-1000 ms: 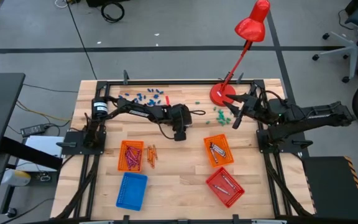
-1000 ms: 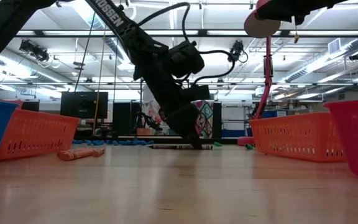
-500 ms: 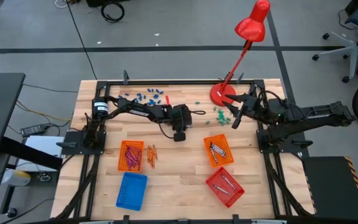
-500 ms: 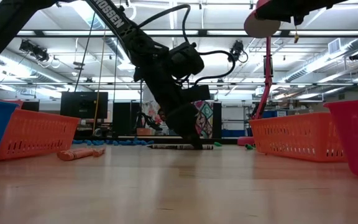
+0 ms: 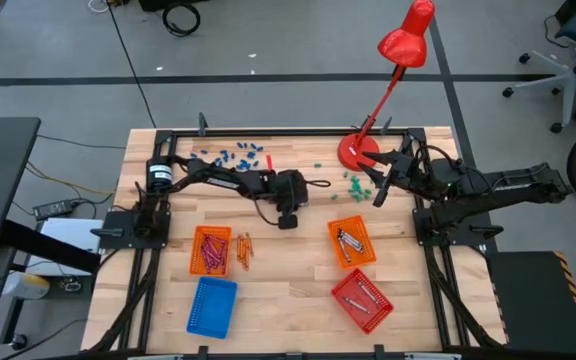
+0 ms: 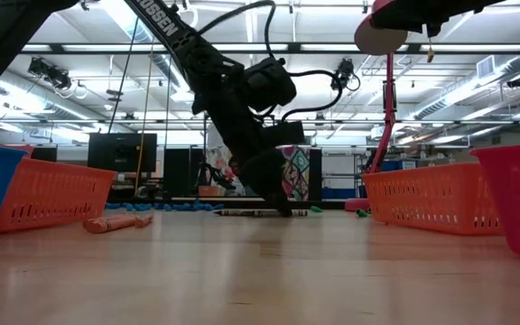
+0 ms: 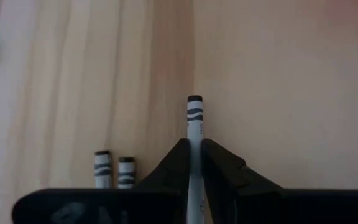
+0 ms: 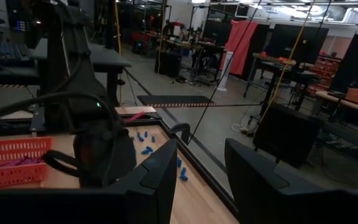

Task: Sort crayons
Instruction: Put the black crayon into the right orange bin

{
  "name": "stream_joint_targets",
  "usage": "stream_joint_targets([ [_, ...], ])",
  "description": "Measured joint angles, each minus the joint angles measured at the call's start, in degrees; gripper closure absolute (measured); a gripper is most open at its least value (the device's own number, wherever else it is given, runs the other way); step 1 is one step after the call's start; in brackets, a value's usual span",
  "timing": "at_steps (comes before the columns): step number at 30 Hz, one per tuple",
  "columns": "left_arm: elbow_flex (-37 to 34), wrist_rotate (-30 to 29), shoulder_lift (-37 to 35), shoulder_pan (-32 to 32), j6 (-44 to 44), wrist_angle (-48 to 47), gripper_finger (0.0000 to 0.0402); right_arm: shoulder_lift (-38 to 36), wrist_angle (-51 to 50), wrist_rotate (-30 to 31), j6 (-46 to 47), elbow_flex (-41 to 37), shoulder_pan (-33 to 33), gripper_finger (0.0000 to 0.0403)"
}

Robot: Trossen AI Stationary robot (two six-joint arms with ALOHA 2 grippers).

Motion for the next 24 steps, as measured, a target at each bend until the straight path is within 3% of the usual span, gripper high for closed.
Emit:
stream_joint_targets([
  [24, 0.69, -1.63, -6.02, -0.07, 3.04, -3.23, 0.0359, 0.0, -0.96, 0.44, -0.4, 0.0, -0.13, 0.0264],
])
